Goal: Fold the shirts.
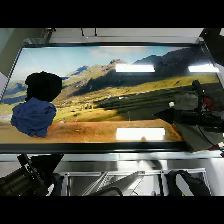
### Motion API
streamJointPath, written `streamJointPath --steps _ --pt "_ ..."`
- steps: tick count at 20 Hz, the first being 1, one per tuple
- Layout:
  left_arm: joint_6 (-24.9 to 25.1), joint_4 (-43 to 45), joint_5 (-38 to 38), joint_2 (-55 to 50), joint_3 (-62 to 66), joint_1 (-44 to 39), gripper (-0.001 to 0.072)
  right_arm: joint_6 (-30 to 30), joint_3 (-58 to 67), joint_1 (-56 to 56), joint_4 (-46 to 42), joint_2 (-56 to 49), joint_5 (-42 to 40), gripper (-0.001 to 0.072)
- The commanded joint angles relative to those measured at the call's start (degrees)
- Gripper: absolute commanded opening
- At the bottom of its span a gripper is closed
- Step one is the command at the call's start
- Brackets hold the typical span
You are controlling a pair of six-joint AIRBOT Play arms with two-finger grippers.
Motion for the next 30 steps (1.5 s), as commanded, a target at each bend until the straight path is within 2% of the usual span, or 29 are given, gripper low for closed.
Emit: streamJointPath --steps 1,11,14,19,22,24,25,28,30 --pt "0.0 0.0 0.0 0.0 0.0 0.0 0.0019 0.0 0.0 0.0 0.0 0.0 0.0 0.0020" --pt "0.6 0.2 0.5 -0.1 0.1 0.0 0.0020 0.0 0.0 0.0 0.0 0.0 0.0 0.0020" --pt "0.6 0.1 4.8 -0.1 0.0 0.0 0.0019 0.0 0.0 0.0 0.0 0.0 0.0 0.0020" --pt "0.6 -0.2 6.8 -0.1 0.0 0.0 0.0020 0.0 0.0 0.0 1.3 0.0 -4.1 0.0021" --pt "0.6 -0.3 13.3 -0.1 0.0 0.0 0.0020 0.0 0.0 0.0 5.6 0.0 -4.1 0.0021" --pt "0.5 3.7 13.7 -0.1 0.0 0.0 0.0019 0.0 0.0 0.1 6.9 0.0 -4.0 0.0020" --pt "-1.0 8.1 12.9 -0.1 0.0 0.0 0.0019 0.0 0.0 0.1 7.0 0.0 -3.5 0.0021" --pt "-13.2 21.4 10.1 -0.1 0.0 0.0 0.0020 0.0 -0.2 0.0 7.2 0.0 -1.3 0.0021" --pt "-15.1 24.5 5.4 0.0 0.0 0.0 0.0019 1.3 -0.2 0.0 7.1 0.0 -2.4 0.0020"
